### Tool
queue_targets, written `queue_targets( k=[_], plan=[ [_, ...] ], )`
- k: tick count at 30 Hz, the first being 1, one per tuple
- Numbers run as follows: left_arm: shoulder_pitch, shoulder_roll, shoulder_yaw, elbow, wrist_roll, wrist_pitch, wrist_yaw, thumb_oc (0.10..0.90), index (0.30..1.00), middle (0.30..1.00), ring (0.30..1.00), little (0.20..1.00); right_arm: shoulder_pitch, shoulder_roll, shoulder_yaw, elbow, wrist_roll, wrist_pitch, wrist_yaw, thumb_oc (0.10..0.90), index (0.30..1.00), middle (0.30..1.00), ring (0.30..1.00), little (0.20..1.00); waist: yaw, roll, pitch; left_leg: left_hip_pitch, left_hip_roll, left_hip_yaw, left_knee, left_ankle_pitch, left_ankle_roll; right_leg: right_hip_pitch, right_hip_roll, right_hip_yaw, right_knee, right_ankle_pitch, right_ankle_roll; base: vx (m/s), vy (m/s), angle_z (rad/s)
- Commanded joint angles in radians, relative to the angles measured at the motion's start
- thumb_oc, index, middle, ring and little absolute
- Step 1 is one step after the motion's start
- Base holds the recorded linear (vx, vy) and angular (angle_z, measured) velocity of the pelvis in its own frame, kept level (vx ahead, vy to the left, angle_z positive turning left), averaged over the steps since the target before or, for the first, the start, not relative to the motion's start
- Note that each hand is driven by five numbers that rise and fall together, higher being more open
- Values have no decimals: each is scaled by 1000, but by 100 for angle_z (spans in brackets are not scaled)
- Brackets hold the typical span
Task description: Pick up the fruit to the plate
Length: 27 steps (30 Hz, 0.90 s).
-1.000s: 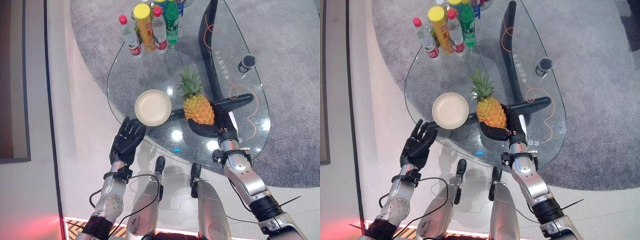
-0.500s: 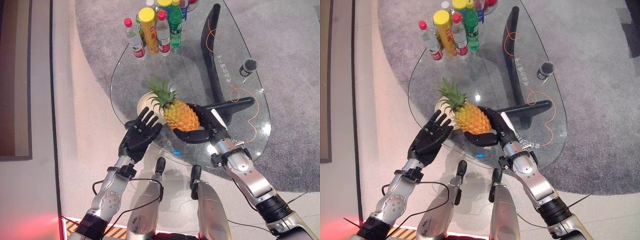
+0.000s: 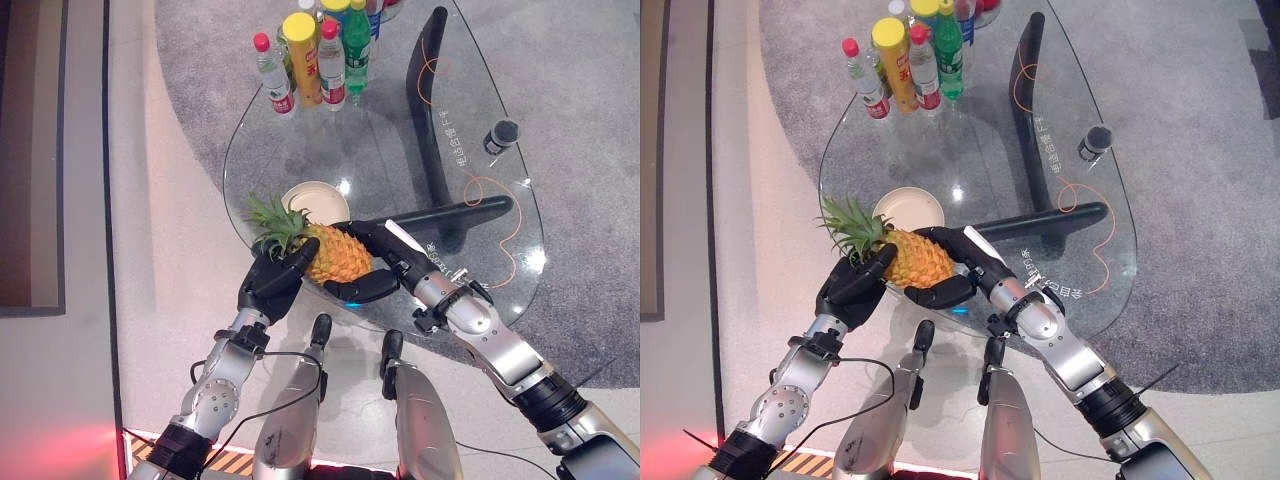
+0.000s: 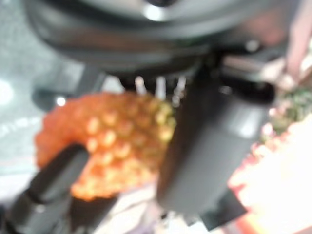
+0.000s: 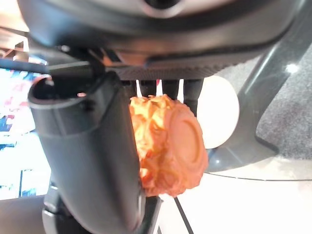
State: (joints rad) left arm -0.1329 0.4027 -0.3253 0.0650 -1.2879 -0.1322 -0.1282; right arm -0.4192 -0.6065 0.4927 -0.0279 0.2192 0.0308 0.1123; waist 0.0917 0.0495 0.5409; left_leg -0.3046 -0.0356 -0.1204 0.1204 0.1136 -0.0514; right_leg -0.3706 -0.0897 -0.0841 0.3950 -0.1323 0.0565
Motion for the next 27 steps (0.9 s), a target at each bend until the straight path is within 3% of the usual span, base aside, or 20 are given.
queue_targets(
  k=[1,7,10,18,19,21,27],
  plan=[
    [-85,-22,2,-233,-73,-31,-146,800,900,900,900,900,-130,23,114,-229,-13,-89,211,100,300,300,300,200,-2,-39,-21,0,-97,64,174,-156,39,116,60,11,-172,94,6,0,0,0],
    [-92,-29,13,-264,-82,-92,-145,800,900,900,900,900,-134,4,168,-221,-13,-58,324,100,300,300,300,200,7,-41,-21,3,-100,55,175,-156,34,122,60,11,-169,90,6,13,-6,6],
    [-96,-32,17,-269,-96,-115,-132,800,900,900,900,900,-136,2,179,-219,-2,-50,310,100,300,300,300,200,10,-43,-21,6,-102,51,176,-156,32,125,60,11,-168,88,7,23,-9,10],
    [-90,-84,66,-265,-141,-262,-129,800,900,900,900,900,-121,37,153,-169,-10,-67,262,100,300,300,300,200,22,-53,-21,16,-108,35,174,-162,32,131,64,15,-163,81,9,12,-5,1],
    [-88,-96,72,-263,-144,-274,-140,685,801,801,801,785,-118,44,149,-163,-13,-69,257,100,300,300,300,200,24,-55,-21,16,-108,32,174,-162,33,131,65,15,-163,81,9,0,0,0],
    [-87,-115,81,-262,-154,-303,-157,100,300,300,300,200,-115,61,148,-155,-20,-66,244,100,300,300,300,200,29,-58,-21,18,-109,27,172,-163,32,131,65,14,-161,80,9,0,0,0],
    [-95,-141,96,-261,-189,-369,-181,100,300,300,300,200,-118,90,148,-134,-26,-63,219,100,300,300,300,200,38,-63,-21,18,-110,20,173,-167,31,129,62,8,-158,80,9,0,0,0]
  ],
)
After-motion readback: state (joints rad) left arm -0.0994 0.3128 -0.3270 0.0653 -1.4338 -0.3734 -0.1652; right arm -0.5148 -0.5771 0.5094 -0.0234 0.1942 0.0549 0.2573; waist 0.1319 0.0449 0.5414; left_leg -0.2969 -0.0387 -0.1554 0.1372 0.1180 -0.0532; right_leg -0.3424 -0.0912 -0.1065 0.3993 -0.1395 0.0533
